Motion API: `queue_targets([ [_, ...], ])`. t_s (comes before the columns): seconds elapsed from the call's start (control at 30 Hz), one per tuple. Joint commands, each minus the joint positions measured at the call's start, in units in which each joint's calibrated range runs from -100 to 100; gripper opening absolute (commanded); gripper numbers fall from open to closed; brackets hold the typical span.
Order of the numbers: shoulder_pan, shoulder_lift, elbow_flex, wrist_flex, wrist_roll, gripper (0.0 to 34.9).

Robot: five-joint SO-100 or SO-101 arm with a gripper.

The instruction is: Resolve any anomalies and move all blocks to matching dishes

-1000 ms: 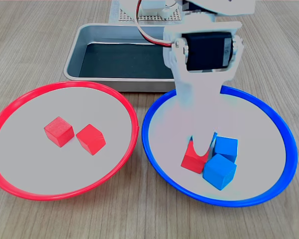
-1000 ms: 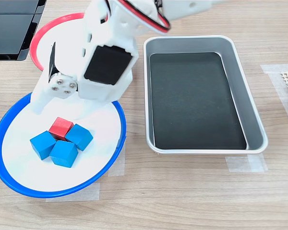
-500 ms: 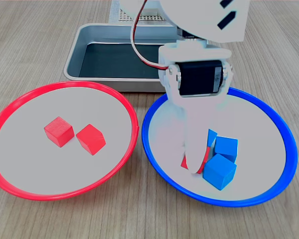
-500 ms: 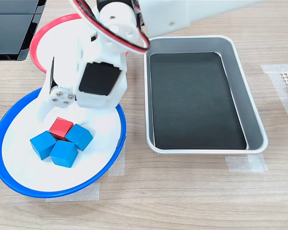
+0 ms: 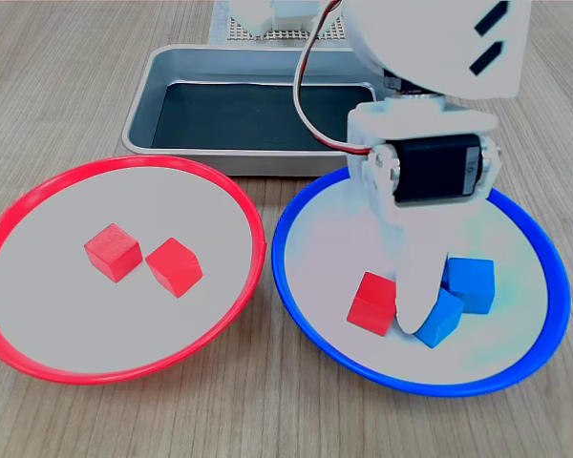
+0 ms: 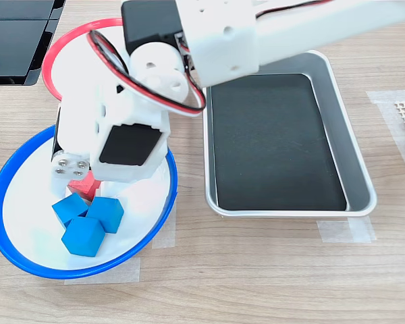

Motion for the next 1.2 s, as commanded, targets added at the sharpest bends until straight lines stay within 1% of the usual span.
queue_targets([
  [0.0,0.74,-0.62,-2.76,0.3,-0.24,10.3],
  [0.17,2.82,0.14,-3.85,0.38,-0.15,12.1],
  [0.2,3.29,0.49,-3.95,0.38,0.0,13.2],
  [0.23,3.57,0.74,-4.04,0.55,0.05,15.2],
  [0.3,3.76,0.91,-4.13,0.8,0.15,16.2],
  [0.4,3.94,1.34,-4.4,0.88,0.2,19.7],
  [0.43,3.94,1.42,-4.67,1.04,0.2,20.1],
  [0.53,3.94,1.42,-4.58,1.29,0.63,19.7],
  [0.77,4.6,-0.96,-1.85,2.37,2.15,20.6],
  [1.03,6.86,-0.96,-3.13,5.01,2.59,19.9],
  [1.17,6.58,-0.11,-3.58,5.09,2.64,19.3],
])
